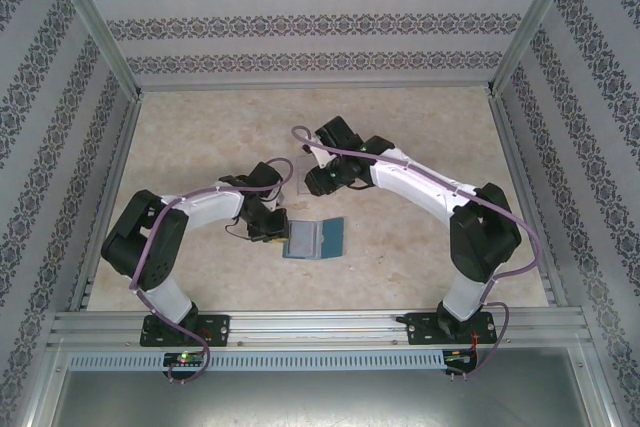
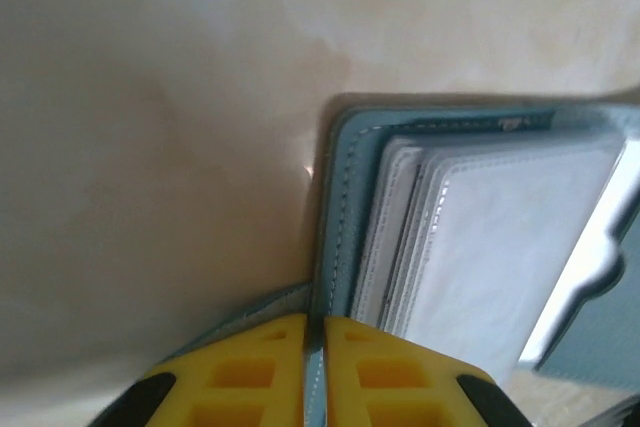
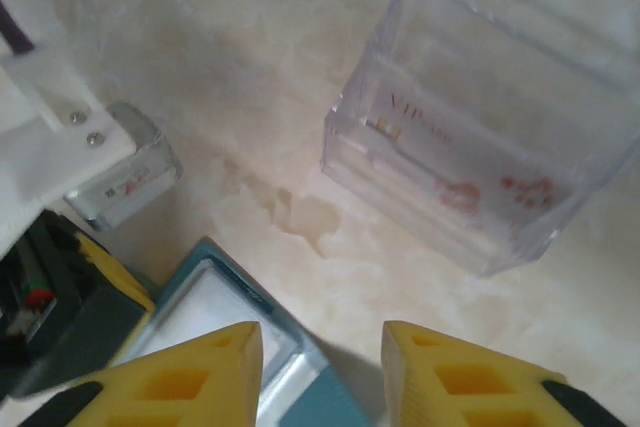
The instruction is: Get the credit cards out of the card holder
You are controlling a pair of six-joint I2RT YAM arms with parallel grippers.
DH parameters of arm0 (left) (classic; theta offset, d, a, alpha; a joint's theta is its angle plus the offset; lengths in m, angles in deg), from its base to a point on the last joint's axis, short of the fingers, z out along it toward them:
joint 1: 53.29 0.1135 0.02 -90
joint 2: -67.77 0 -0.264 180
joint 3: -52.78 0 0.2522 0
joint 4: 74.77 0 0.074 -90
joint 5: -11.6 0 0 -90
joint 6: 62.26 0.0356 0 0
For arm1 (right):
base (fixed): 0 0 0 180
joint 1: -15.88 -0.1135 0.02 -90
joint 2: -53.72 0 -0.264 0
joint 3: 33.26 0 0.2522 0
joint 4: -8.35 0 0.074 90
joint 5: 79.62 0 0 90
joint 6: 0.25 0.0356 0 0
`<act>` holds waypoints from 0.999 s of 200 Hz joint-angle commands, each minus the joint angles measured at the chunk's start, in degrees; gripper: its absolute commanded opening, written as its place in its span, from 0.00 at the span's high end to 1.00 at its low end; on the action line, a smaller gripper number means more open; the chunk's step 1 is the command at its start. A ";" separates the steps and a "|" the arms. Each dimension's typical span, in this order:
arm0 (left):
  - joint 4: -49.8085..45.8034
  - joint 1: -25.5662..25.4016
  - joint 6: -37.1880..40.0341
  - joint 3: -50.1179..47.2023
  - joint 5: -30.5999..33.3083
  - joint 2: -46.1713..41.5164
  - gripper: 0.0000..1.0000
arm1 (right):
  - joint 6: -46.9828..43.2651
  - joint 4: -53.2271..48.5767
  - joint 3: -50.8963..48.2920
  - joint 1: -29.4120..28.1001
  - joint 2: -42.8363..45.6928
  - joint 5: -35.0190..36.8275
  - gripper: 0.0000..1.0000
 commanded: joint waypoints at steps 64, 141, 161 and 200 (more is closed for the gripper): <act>3.94 -1.25 -2.66 -2.72 -0.71 -2.25 0.92 | 30.08 10.11 -8.81 -4.69 -2.12 -15.91 0.87; 6.65 -0.95 -3.46 -4.68 -0.35 -1.13 0.95 | 37.70 19.01 -13.96 -6.28 -7.61 -19.17 0.95; 6.47 -0.80 -3.32 -4.81 -0.17 -1.23 0.95 | 38.08 19.71 -13.45 -6.76 -8.95 -20.31 0.95; 5.82 -0.58 -2.77 -4.41 0.00 -0.89 0.96 | 37.90 18.08 -13.42 -6.85 -10.45 -20.55 0.95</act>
